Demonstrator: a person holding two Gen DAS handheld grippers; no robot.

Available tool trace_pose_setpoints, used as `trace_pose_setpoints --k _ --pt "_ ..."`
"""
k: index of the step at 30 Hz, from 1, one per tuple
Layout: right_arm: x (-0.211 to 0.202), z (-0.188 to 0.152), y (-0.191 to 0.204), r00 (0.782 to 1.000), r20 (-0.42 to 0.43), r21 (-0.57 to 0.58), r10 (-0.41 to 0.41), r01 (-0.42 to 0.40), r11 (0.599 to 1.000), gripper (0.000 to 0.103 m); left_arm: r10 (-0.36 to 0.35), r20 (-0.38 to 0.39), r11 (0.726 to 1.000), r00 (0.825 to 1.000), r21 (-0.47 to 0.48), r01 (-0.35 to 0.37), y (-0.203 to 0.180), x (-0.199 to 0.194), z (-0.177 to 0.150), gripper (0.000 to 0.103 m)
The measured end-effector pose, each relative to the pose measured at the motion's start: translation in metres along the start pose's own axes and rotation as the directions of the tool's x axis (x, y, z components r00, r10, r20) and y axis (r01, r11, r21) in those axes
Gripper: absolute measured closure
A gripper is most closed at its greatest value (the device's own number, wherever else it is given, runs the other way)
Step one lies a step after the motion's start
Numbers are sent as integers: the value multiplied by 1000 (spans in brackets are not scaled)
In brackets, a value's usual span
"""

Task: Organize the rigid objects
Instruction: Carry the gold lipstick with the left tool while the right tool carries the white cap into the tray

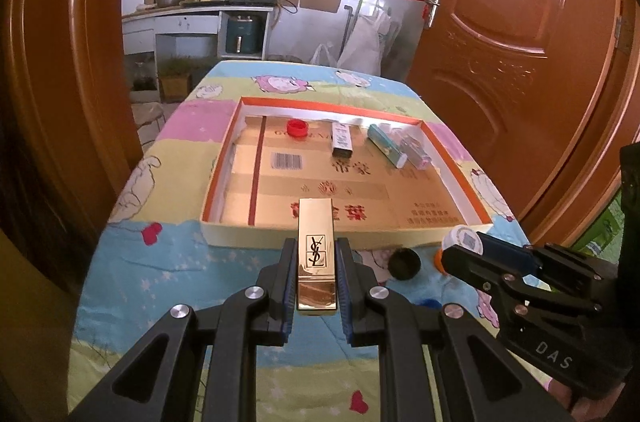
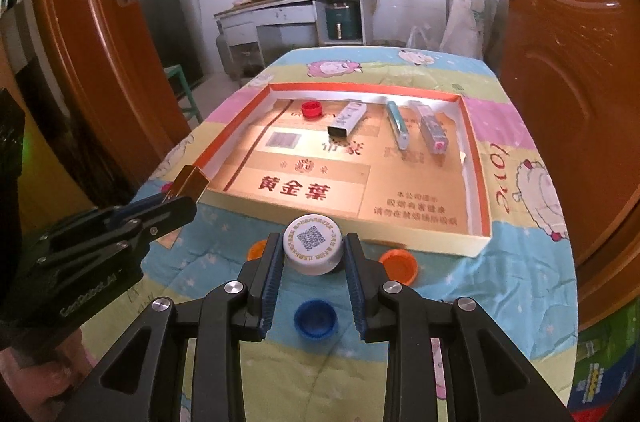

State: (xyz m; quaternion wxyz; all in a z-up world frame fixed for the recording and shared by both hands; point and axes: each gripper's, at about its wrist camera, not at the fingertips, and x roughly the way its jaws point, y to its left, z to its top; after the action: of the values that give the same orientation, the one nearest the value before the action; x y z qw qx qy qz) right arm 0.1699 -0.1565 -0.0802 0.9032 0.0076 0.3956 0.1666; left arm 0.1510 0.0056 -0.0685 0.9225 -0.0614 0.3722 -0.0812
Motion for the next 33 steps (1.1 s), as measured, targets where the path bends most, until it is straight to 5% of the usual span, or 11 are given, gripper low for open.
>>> trace_pose_setpoints --k 33 --pt "47 47 -33 1000 -5 48 26 -26 998 72 54 -30 999 998 5 -54 14 59 56 85"
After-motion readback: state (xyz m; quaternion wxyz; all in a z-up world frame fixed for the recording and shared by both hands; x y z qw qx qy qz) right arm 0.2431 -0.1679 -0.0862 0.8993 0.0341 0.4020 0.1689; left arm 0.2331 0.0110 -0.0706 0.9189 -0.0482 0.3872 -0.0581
